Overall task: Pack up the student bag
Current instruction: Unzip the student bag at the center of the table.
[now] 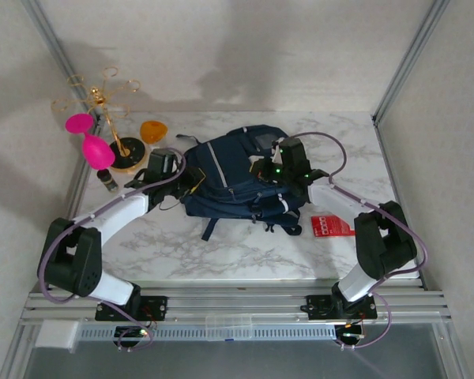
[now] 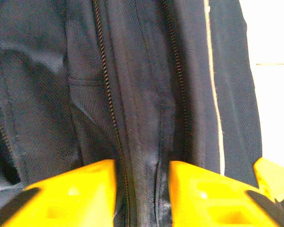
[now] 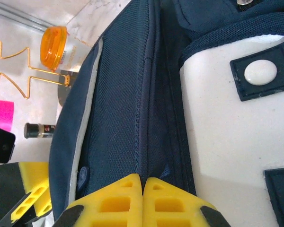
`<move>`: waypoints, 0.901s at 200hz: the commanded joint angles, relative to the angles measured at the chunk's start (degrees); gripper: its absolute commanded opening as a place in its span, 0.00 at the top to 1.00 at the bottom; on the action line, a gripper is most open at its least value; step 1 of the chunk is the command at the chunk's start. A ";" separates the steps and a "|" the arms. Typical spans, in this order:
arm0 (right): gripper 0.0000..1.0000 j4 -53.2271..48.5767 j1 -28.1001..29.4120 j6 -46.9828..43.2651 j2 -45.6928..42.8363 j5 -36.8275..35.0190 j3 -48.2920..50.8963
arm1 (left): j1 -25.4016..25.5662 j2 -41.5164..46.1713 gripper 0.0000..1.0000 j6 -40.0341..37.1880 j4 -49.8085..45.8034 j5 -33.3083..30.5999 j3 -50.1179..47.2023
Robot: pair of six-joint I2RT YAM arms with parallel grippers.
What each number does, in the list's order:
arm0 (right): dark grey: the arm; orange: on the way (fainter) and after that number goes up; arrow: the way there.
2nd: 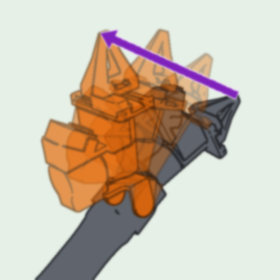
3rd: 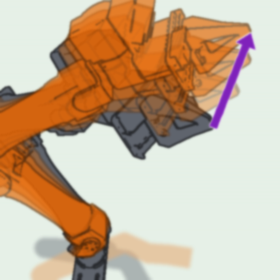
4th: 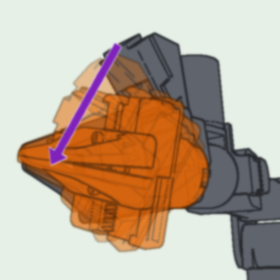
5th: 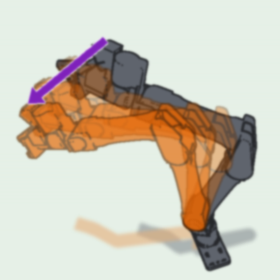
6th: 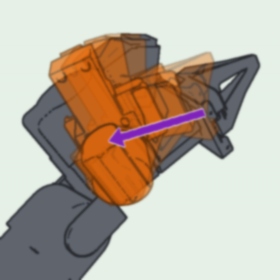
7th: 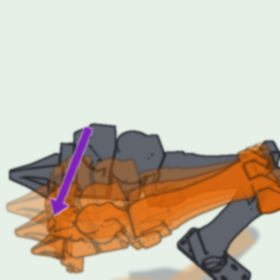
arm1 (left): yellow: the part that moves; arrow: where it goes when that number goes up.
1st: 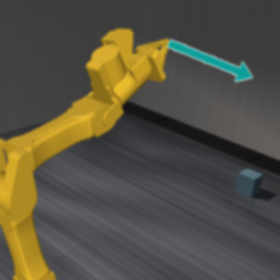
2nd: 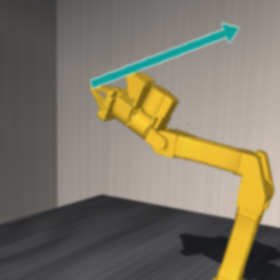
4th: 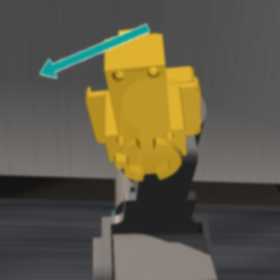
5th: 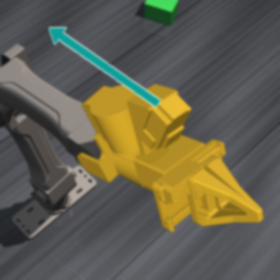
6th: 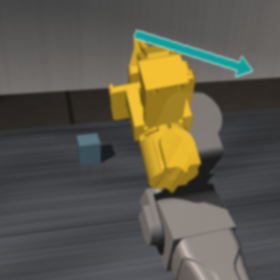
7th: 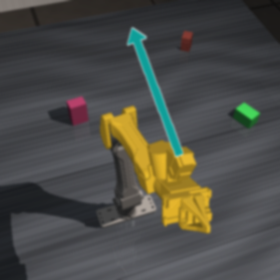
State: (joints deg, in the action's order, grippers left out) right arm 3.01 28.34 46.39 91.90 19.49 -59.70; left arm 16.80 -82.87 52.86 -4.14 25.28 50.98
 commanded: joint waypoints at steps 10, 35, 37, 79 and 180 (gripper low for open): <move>1.00 8.61 0.67 7.02 -3.66 2.10 0.07 | 1.32 8.51 0.58 -8.27 -9.12 -8.13 -0.18; 1.00 8.46 0.71 7.40 -3.50 1.78 -0.80 | 9.94 10.52 0.57 -8.72 -9.97 -12.25 -0.27; 1.00 8.43 0.68 7.40 -3.42 1.80 -0.88 | 10.81 10.53 0.56 -8.78 -9.82 -12.68 -0.23; 1.00 8.20 0.80 7.22 -2.69 1.81 -0.99 | 24.28 4.85 0.56 -9.64 -9.58 -22.27 4.74; 1.00 9.73 0.67 7.92 -1.64 1.34 -0.41 | 29.17 -9.47 0.58 -8.55 -15.91 -37.29 15.73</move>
State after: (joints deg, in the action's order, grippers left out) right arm 5.43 28.38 52.99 91.48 19.16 -58.85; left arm 45.76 -89.45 43.72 -16.29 -6.02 63.16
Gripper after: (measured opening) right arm 0.043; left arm 0.429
